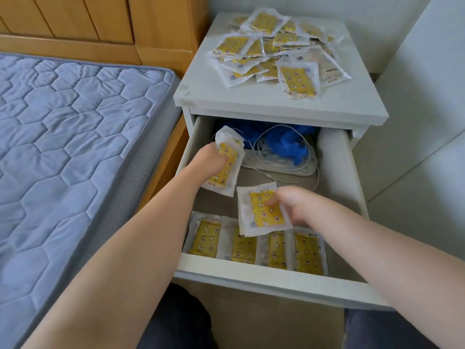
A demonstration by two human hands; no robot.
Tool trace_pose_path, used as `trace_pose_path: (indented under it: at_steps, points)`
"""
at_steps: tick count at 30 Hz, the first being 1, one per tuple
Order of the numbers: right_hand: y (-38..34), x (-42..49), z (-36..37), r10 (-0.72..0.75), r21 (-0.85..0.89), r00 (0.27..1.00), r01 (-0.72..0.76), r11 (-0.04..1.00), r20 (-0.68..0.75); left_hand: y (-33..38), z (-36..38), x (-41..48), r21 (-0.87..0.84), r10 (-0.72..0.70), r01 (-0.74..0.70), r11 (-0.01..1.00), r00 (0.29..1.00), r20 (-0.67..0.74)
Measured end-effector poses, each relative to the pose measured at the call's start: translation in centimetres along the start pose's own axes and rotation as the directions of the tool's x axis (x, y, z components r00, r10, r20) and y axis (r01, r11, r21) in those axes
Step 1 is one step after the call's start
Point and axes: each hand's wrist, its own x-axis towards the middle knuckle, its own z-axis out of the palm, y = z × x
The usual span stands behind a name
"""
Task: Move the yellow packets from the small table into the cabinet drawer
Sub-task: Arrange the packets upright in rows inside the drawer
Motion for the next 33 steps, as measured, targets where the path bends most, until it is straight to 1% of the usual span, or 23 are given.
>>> trace_pose_path:
  at_steps: [3, 5, 7, 8, 10, 11, 13, 14, 15, 16, 17, 18, 19, 20, 21, 22, 23, 26, 29, 31, 33]
  points:
    - [0.8, 1.5, 4.4, 0.086, -0.143, 0.995, -0.078, 0.987, 0.054, 0.2, -0.3, -0.1, -0.036, 0.025, -0.026, 0.999, 0.999, -0.022]
    - [1.4, 1.7, 7.2, 0.131, -0.186, 0.987, -0.112, 0.976, 0.093, -0.1, -0.5, 0.0, -0.071, 0.010, -0.012, 0.997, 1.000, -0.030]
    - [2.0, 0.9, 9.2, 0.116, -0.228, 0.986, -0.088, 0.970, 0.116, -0.3, -0.5, -0.1, -0.084, -0.004, 0.002, 0.996, 1.000, -0.023]
    - [2.4, 1.0, 9.7, 0.088, -0.296, 0.988, -0.048, 0.954, 0.123, -0.4, -0.5, -0.1, -0.087, -0.007, 0.006, 0.996, 1.000, -0.018]
    - [3.0, 1.0, 10.0, 0.020, -0.497, 0.992, 0.047, 0.867, 0.128, -0.4, -0.5, 0.0, -0.110, -0.024, 0.022, 0.994, 1.000, -0.012]
    - [2.8, 0.5, 9.9, -0.009, -0.567, 0.991, 0.086, 0.819, 0.137, -0.3, -0.5, 0.0, -0.124, -0.035, 0.033, 0.992, 0.999, -0.010]
    - [2.0, -0.1, 9.0, -0.014, -0.697, 0.982, 0.146, 0.702, 0.191, -0.3, -0.4, 0.2, -0.133, -0.044, 0.044, 0.990, 0.999, -0.001]
    - [1.4, -0.2, 8.2, -0.011, -0.775, 0.980, 0.163, 0.611, 0.198, -0.4, -0.4, 0.3, -0.125, -0.045, 0.046, 0.991, 0.999, 0.007]
    - [0.6, -0.7, 7.3, -0.008, -0.852, 0.983, 0.165, 0.497, 0.186, -0.4, -0.4, 0.4, -0.109, -0.046, 0.048, 0.993, 0.999, 0.020]
    - [-0.2, -1.0, 6.2, -0.034, -0.898, 0.986, 0.164, 0.408, 0.164, -0.4, -0.4, 0.4, -0.086, -0.045, 0.048, 0.995, 0.998, 0.040]
    - [-1.0, -1.1, 5.0, -0.103, -0.921, 0.986, 0.160, 0.356, 0.131, -0.4, -0.4, 0.4, -0.064, -0.037, 0.041, 0.997, 0.997, 0.068]
    - [-1.8, -1.0, 3.6, -0.241, -0.926, 0.966, 0.173, 0.335, 0.093, -0.4, -0.3, 0.3, -0.048, -0.019, 0.024, 0.999, 0.994, 0.107]
    - [-2.5, -0.5, 2.1, -0.417, -0.924, 0.908, 0.196, 0.328, 0.044, -0.4, -0.3, 0.2, -0.034, 0.007, -0.002, 0.999, 0.988, 0.154]
    - [-3.1, -0.2, 0.8, -0.584, -0.901, 0.811, 0.244, 0.359, -0.013, -0.3, -0.2, 0.1, -0.022, 0.035, -0.031, 0.999, 0.979, 0.203]
    - [-3.5, -0.1, -0.1, -0.702, -0.853, 0.709, 0.329, 0.406, -0.061, -0.2, -0.1, -0.1, -0.016, 0.062, -0.060, 0.998, 0.966, 0.252]
    - [-3.9, 0.1, -0.7, -0.765, -0.787, 0.640, 0.432, 0.440, -0.077, -0.1, 0.0, -0.3, -0.016, 0.087, -0.086, 0.996, 0.949, 0.302]
    - [-4.1, 0.2, -1.0, -0.784, -0.731, 0.618, 0.509, 0.454, -0.056, 0.1, 0.0, -0.5, -0.021, 0.109, -0.109, 0.994, 0.929, 0.354]
    - [-4.4, 0.4, -1.3, -0.740, -0.629, 0.665, 0.618, 0.471, 0.099, 0.3, 0.3, -0.9, -0.032, 0.153, -0.156, 0.987, 0.870, 0.468]
    - [-4.3, 0.0, -1.7, -0.700, -0.544, 0.691, 0.662, 0.515, 0.180, 0.3, 0.6, -0.9, 0.013, 0.162, -0.192, 0.981, 0.862, 0.480]
    - [-4.3, 0.1, -1.6, -0.693, -0.583, 0.692, 0.654, 0.482, 0.204, 0.2, 0.7, -0.8, 0.034, 0.164, -0.204, 0.978, 0.866, 0.473]
    - [-4.2, 0.3, -1.3, -0.704, -0.648, 0.684, 0.627, 0.432, 0.191, 0.2, 0.8, -0.8, 0.043, 0.156, -0.202, 0.978, 0.860, 0.485]
